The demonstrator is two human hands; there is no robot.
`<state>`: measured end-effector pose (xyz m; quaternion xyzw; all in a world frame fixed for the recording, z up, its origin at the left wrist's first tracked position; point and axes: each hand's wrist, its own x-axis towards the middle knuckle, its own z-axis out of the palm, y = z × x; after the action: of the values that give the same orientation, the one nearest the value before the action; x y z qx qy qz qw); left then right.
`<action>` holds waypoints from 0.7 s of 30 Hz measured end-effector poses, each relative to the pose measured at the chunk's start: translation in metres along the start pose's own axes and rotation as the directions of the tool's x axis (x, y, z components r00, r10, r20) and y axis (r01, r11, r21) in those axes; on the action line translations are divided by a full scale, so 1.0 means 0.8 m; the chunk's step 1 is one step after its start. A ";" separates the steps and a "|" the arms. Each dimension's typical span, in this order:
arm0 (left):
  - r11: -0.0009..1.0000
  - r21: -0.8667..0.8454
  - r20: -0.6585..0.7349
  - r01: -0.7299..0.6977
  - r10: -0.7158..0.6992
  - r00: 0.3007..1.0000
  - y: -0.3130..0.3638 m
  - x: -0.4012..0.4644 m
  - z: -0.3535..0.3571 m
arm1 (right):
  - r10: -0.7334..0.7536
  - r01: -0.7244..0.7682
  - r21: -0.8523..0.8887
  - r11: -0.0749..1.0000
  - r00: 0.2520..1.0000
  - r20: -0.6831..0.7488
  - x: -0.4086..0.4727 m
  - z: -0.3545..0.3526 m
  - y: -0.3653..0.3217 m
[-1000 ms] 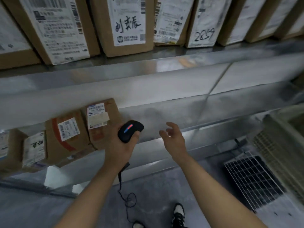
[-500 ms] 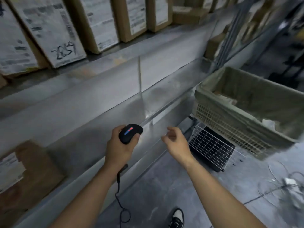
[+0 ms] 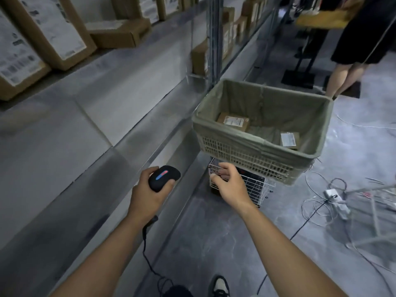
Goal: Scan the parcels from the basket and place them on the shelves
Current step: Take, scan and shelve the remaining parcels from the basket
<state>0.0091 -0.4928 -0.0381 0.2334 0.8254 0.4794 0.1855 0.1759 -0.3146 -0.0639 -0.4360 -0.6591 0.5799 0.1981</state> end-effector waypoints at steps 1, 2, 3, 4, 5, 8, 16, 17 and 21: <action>1.000 -0.002 0.021 -0.013 0.013 1.000 0.007 0.006 0.008 | 0.007 -0.007 0.015 1.000 1.000 -0.023 0.005 -0.009 0.001; 1.000 -0.002 0.038 -0.027 0.027 0.999 0.012 0.013 0.017 | 0.014 -0.013 0.026 1.000 0.999 -0.044 0.011 -0.017 0.004; 0.999 -0.005 0.055 -0.043 0.043 0.998 0.017 0.020 0.025 | 0.022 -0.019 0.035 0.999 0.998 -0.063 0.017 -0.024 0.005; 0.998 -0.008 0.069 -0.056 0.057 0.996 0.022 0.027 0.033 | 0.030 -0.027 0.042 0.999 0.996 -0.080 0.023 -0.030 0.007; 0.998 -0.012 0.085 -0.067 0.067 0.994 0.026 0.035 0.040 | 0.039 -0.034 0.051 0.998 0.995 -0.096 0.029 -0.035 0.007; 0.996 -0.009 0.131 -0.090 0.091 0.987 0.034 0.063 0.063 | 0.059 -0.051 0.069 0.996 0.990 -0.132 0.051 -0.049 0.008; 0.978 -0.041 0.252 -0.203 0.207 0.945 0.065 0.158 0.143 | 0.109 -0.103 0.036 0.994 0.963 -0.248 0.133 -0.091 0.004; 0.978 -0.051 0.263 -0.203 0.209 0.942 0.072 0.170 0.153 | 0.118 -0.112 0.039 0.993 0.954 -0.274 0.143 -0.099 0.002; 0.976 -0.087 0.302 -0.197 0.215 0.929 0.089 0.224 0.184 | 0.141 -0.138 0.030 0.990 0.935 -0.324 0.185 -0.125 -0.012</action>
<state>-0.0458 -0.2574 -0.0595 0.3858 0.7434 0.4762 0.2678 0.1689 -0.1358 -0.0664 -0.5707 -0.5829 0.5146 0.2640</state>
